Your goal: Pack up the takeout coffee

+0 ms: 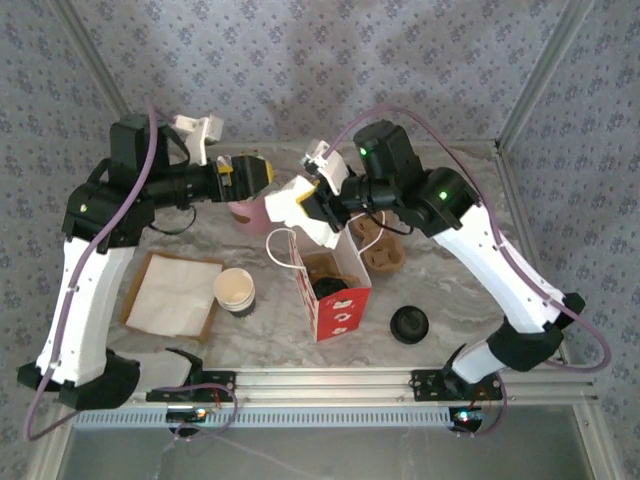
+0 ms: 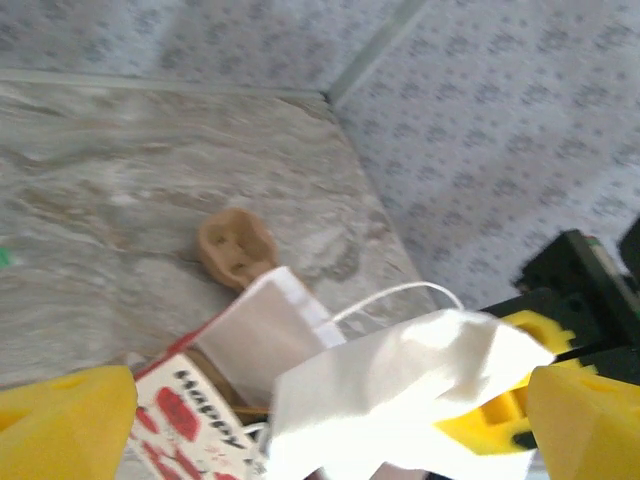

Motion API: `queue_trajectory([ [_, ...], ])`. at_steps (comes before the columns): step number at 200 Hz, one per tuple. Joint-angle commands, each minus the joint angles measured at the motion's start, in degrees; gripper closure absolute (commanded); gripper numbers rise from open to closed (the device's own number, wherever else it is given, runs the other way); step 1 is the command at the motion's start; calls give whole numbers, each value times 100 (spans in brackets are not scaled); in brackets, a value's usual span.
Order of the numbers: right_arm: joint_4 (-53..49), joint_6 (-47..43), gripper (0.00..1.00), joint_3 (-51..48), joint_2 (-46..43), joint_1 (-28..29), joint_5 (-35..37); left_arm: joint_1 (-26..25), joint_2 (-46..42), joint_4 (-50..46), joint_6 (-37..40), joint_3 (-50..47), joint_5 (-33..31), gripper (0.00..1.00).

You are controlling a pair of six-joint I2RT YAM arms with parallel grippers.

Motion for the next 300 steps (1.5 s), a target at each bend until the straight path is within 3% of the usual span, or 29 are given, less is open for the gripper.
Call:
queue_trajectory([
  [1, -313, 543, 100, -368, -434, 91, 1066, 22, -423, 218, 3, -298, -898, 1],
  [43, -467, 1168, 100, -803, -495, 138, 1497, 35, -1019, 490, -161, -1269, -1417, 1],
  [142, -867, 1861, 100, -609, 865, 535, 2366, 39, -1461, 572, -279, -2265, -1489, 1],
  [236, 359, 2347, 100, -1680, 1168, 580, 2449, 57, -1543, 686, -261, -2515, -1390, 1],
  [262, 279, 2374, 77, -1575, 1114, 580, 2508, 57, -1554, 686, -270, -2559, -1389, 1],
  [300, 67, 2366, 64, -1280, 953, 580, 2580, 67, -1575, 722, -322, -2621, -1368, 1],
])
